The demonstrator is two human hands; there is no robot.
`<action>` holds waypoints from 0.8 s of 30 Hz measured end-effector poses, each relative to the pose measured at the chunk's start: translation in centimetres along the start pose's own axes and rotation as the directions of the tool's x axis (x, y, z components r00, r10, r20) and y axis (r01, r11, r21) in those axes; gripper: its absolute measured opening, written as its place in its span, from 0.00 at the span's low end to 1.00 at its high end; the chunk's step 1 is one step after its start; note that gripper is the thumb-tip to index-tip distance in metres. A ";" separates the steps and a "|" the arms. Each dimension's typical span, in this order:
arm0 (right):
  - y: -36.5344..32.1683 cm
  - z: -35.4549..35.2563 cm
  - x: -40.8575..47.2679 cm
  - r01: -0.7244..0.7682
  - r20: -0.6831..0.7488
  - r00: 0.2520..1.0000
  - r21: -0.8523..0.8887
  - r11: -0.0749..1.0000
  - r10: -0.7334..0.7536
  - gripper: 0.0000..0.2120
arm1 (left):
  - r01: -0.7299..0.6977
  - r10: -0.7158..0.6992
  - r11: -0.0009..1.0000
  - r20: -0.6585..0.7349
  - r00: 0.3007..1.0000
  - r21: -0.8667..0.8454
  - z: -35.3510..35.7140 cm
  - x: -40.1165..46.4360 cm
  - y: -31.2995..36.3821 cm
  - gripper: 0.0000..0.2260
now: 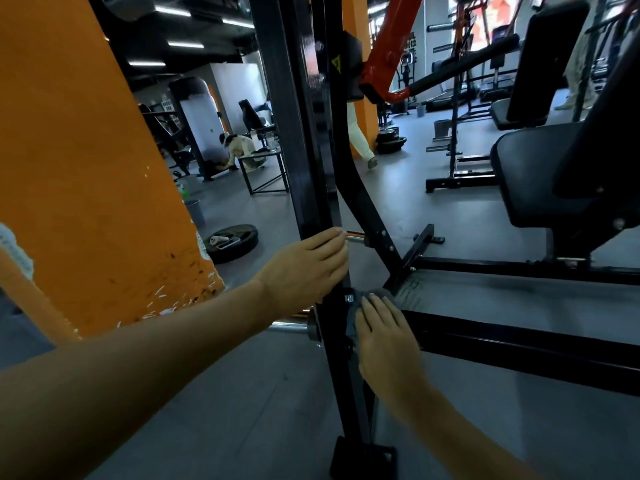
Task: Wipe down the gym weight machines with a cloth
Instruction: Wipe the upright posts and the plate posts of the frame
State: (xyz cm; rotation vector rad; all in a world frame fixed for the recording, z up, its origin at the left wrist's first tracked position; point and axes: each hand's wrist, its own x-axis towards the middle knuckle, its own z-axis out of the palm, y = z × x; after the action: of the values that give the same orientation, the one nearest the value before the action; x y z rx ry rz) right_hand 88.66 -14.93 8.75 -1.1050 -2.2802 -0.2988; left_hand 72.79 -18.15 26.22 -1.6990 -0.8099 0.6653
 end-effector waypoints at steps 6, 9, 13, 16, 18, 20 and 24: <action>0.3 -0.7 2.8 -0.132 0.069 0.990 0.133 0.982 0.124 0.07 | 0.025 -0.025 0.999 -0.004 1.000 0.027 0.6 -0.1 0.0 0.24; -0.7 -1.7 4.1 -0.387 0.062 0.911 0.469 0.794 0.407 0.08 | 0.047 -0.047 0.999 0.001 0.999 -0.017 1.0 -0.2 -0.3 0.26; -6.8 -1.6 4.9 -0.467 0.070 0.777 0.730 0.499 0.626 0.23 | 0.051 -0.052 0.998 -0.046 0.998 -0.026 1.8 -0.2 -0.2 0.27; -8.1 0.5 2.3 -0.350 -0.086 0.842 0.665 0.660 0.533 0.30 | 0.049 -0.050 0.998 -0.037 0.998 -0.032 2.3 -0.1 0.0 0.27; -6.0 2.2 1.2 -0.209 -0.283 0.878 0.498 0.842 0.386 0.24 | 0.040 -0.042 0.998 -0.036 0.998 -0.047 2.5 -0.3 -0.1 0.27; -3.7 3.0 1.4 -0.104 -0.357 0.904 0.348 0.932 0.234 0.21 | 0.042 -0.044 0.999 -0.068 0.997 -0.034 2.2 -0.2 -0.3 0.26; -1.1 2.7 2.0 0.017 -0.316 0.946 0.268 0.963 0.072 0.22 | 0.059 -0.060 0.998 -0.039 0.997 -0.031 1.4 -0.6 0.3 0.27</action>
State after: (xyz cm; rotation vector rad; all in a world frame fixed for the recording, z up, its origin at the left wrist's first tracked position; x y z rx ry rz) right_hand 85.78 -13.16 7.82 -0.8764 -1.9440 -0.1408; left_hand 71.33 -17.87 25.62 -1.7029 -0.8425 0.5798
